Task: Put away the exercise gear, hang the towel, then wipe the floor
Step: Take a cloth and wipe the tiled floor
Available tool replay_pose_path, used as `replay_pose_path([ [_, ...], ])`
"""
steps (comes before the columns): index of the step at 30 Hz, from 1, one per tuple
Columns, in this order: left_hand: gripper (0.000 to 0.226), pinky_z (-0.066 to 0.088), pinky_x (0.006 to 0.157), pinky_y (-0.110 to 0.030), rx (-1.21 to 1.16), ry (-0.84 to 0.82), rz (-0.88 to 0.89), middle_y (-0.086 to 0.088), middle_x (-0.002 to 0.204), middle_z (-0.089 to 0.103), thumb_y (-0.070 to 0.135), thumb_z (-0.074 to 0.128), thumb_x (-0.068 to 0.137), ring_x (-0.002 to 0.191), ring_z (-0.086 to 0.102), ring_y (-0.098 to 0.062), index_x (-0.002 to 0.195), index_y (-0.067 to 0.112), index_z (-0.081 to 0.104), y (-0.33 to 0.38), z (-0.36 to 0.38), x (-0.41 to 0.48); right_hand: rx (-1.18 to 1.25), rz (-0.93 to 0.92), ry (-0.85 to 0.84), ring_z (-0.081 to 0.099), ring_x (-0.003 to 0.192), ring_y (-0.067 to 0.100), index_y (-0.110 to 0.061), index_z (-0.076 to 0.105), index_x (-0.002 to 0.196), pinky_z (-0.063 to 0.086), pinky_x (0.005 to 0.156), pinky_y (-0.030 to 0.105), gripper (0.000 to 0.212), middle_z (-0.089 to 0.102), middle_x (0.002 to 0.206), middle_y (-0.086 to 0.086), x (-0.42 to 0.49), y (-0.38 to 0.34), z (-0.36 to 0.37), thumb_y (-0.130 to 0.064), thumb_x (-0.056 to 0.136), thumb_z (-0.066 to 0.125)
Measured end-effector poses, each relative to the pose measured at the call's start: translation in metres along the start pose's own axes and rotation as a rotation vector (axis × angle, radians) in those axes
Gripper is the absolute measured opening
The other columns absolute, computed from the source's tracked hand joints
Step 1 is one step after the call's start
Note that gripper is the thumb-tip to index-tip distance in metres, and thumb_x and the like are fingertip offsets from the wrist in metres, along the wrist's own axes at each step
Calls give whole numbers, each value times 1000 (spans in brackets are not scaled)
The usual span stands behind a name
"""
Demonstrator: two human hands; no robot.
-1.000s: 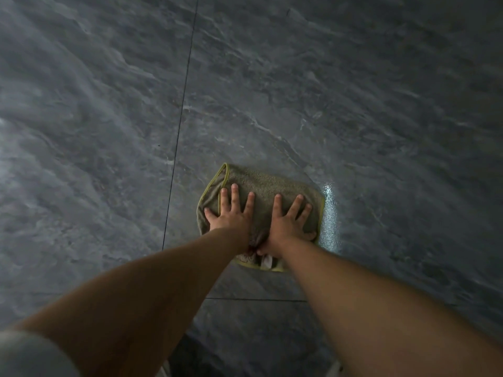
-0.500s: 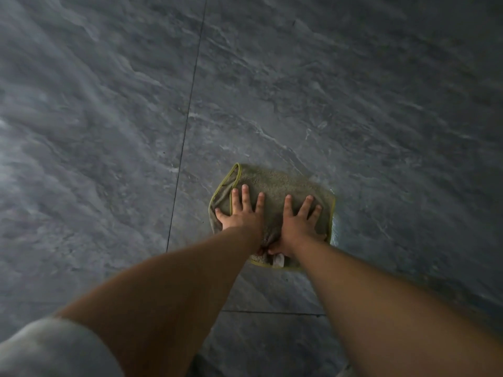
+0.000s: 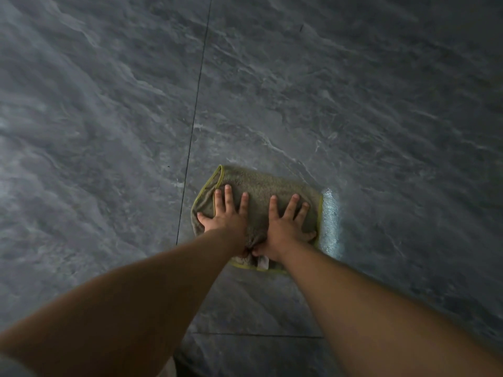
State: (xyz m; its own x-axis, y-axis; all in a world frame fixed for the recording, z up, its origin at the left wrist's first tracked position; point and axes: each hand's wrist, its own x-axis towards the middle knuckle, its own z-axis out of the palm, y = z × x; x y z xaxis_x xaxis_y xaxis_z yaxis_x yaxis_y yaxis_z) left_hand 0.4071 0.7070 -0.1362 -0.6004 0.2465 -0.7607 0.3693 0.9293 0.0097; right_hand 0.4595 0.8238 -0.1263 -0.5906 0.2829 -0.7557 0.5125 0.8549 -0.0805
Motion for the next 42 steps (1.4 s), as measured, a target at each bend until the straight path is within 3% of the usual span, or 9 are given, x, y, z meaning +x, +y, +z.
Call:
replay_pose_path([
  [15, 147, 17, 105, -79, -50, 8, -39, -13, 155, -40, 41, 92, 67, 146, -29, -39, 152, 29, -27, -38, -125, 102, -91, -18, -17, -31, 142, 43, -36, -25, 150, 22, 99, 80, 152, -45, 151, 12, 109, -73, -119, -55, 54, 91],
  [19, 139, 14, 105, -81, -88, 14, -33, -14, 156, -38, 38, 88, 72, 145, -30, -41, 152, 27, -25, -39, -150, 122, -114, -17, -36, -33, 141, 43, -37, -27, 149, 22, 101, 79, 151, -46, 150, 12, 128, -83, -147, -54, 55, 91],
  [22, 130, 15, 104, -82, -97, 12, -13, -16, 157, -36, 38, 82, 78, 145, -29, -43, 154, 24, -24, -39, -153, 121, -117, -9, -47, -34, 141, 42, -38, -28, 149, 20, 100, 79, 152, -48, 149, 11, 130, -86, -150, -55, 55, 90],
  [34, 141, 19, 103, -82, -14, 32, 22, -16, 158, -34, 57, 85, 67, 146, -26, -43, 154, 22, -21, -41, -155, 121, -91, 1, -75, -38, 138, 44, -37, -30, 148, 19, 101, 80, 151, -51, 146, 13, 132, -84, -150, -52, 58, 90],
  [42, 142, 20, 102, -81, 18, 58, 29, -16, 157, -35, 52, 87, 68, 146, -25, -44, 154, 23, -22, -38, -152, 126, -1, 23, -37, -37, 140, 39, -40, -28, 148, 15, 104, 79, 151, -49, 148, 9, 128, -75, -146, -52, 56, 91],
])
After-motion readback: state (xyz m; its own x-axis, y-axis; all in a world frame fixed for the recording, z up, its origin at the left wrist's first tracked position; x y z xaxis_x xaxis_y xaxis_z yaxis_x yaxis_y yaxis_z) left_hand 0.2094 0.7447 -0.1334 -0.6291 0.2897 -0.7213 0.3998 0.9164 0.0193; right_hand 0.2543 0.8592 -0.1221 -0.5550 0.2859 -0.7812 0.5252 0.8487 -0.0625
